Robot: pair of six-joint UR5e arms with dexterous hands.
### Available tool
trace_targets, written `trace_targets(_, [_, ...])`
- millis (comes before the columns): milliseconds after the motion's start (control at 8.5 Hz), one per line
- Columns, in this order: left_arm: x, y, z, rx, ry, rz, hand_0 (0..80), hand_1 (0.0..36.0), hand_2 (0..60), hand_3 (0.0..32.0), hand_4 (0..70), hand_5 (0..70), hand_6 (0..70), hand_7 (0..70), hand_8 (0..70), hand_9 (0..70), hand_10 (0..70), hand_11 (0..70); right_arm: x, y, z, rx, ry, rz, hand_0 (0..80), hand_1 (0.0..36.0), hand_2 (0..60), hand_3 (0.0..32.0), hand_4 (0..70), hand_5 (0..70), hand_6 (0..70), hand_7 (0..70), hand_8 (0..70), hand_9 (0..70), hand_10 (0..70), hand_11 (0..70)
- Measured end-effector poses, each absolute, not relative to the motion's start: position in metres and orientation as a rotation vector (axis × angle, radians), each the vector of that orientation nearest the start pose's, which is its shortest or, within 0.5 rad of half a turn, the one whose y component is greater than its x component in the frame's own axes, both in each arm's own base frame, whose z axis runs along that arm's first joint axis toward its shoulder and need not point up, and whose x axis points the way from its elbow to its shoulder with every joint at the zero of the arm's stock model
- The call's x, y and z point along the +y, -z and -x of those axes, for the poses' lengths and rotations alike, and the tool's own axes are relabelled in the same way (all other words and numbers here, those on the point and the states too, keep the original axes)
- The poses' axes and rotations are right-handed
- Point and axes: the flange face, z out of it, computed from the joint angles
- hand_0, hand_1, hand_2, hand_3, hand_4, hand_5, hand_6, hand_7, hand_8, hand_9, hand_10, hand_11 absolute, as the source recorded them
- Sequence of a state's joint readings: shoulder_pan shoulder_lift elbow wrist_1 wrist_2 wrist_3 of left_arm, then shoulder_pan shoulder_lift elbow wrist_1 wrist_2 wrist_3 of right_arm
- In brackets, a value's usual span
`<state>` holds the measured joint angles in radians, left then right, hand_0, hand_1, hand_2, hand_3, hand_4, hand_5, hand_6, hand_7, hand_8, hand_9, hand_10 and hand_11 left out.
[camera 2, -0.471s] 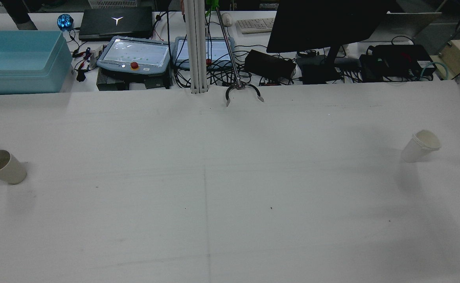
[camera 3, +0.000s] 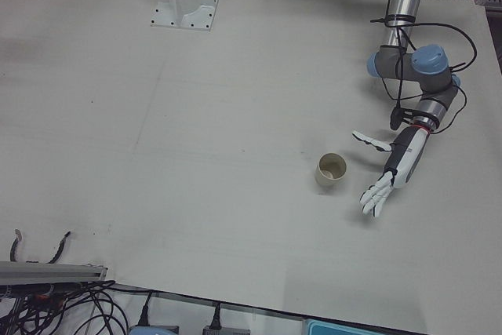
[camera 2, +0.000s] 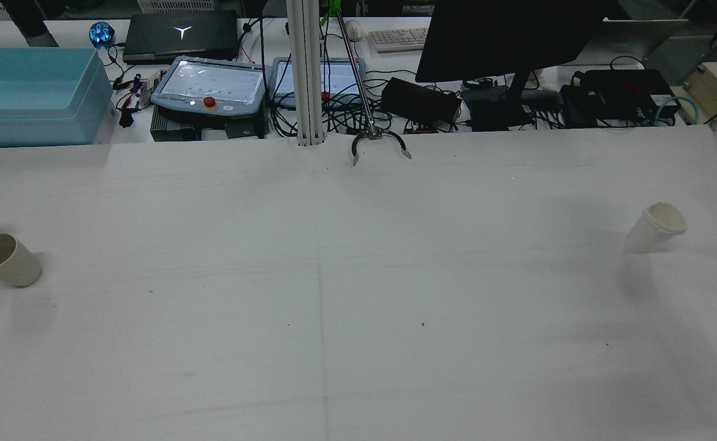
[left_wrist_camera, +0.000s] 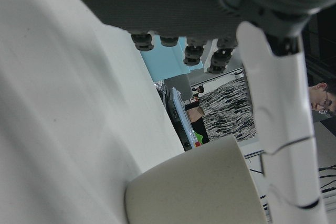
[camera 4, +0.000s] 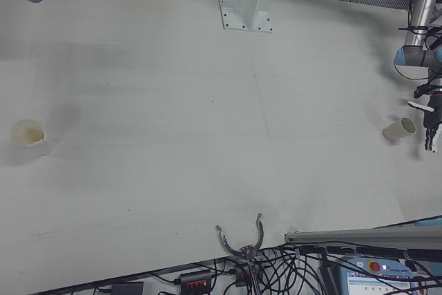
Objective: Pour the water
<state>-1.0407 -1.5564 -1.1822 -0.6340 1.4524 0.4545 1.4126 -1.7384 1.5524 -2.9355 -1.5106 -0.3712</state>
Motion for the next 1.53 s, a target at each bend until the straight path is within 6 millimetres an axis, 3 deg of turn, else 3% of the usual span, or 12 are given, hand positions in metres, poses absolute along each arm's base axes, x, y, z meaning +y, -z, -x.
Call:
trace_targets(706, [-0.485, -0.803, -0.177, 2.132, 1.521, 0.023, 64.4, 20.3, 0.0, 0.0, 22.0, 0.0, 10.5, 5.7, 1.6, 0.0, 2.7, 6.5, -0.432, -0.753, -0.072, 2.485, 2.396, 0.341, 50.0, 20.3, 13.8, 2.4, 0.0, 5.9, 5.7, 0.0, 2.7, 3.6, 0.0, 0.0])
trace_targets(941, [-0.496, -0.792, -0.189, 2.142, 1.516, 0.027, 76.8, 22.6, 0.0, 0.0, 27.6, 3.3, 11.0, 6.8, 2.7, 0.0, 3.1, 7.3, -0.431, -0.753, -0.073, 2.484, 2.397, 0.343, 49.8, 20.2, 13.1, 2.0, 0.0, 5.8, 5.1, 0.0, 2.3, 3.3, 0.0, 0.0])
trace_targets(1059, [-0.500, -0.788, -0.191, 2.147, 1.516, 0.027, 80.0, 26.9, 0.0, 0.0, 23.9, 70.0, 10.9, 6.6, 3.2, 0.0, 3.6, 8.1, -0.430, -0.754, -0.073, 2.482, 2.399, 0.343, 50.1, 20.3, 13.0, 2.0, 0.0, 5.9, 5.1, 0.0, 2.5, 3.6, 0.0, 0.0])
trace_targets(1176, [-0.501, -0.787, -0.192, 2.153, 1.522, 0.034, 80.0, 30.4, 0.4, 0.0, 30.7, 70.0, 11.5, 8.2, 3.7, 0.2, 4.1, 8.8, -0.430, -0.754, -0.073, 2.481, 2.400, 0.343, 50.0, 20.4, 13.1, 2.0, 0.0, 5.9, 5.1, 0.0, 2.4, 3.4, 0.0, 0.0])
trace_targets(1412, [-0.503, -0.786, -0.191, 2.169, 1.557, 0.058, 80.0, 33.1, 11.0, 0.0, 47.8, 70.0, 15.0, 15.4, 5.0, 1.9, 5.9, 11.0, -0.429, -0.755, -0.073, 2.479, 2.403, 0.344, 50.2, 20.5, 13.4, 2.6, 0.0, 5.8, 5.1, 0.0, 2.2, 3.1, 0.0, 0.0])
trace_targets(1529, [-0.503, -0.787, -0.189, 2.178, 1.587, 0.071, 80.0, 34.4, 10.7, 0.0, 56.4, 70.0, 16.8, 17.8, 6.2, 3.8, 6.7, 12.1, -0.428, -0.757, -0.073, 2.475, 2.408, 0.343, 50.3, 20.8, 13.3, 1.6, 0.0, 5.9, 4.8, 0.0, 2.0, 2.6, 0.0, 0.0])
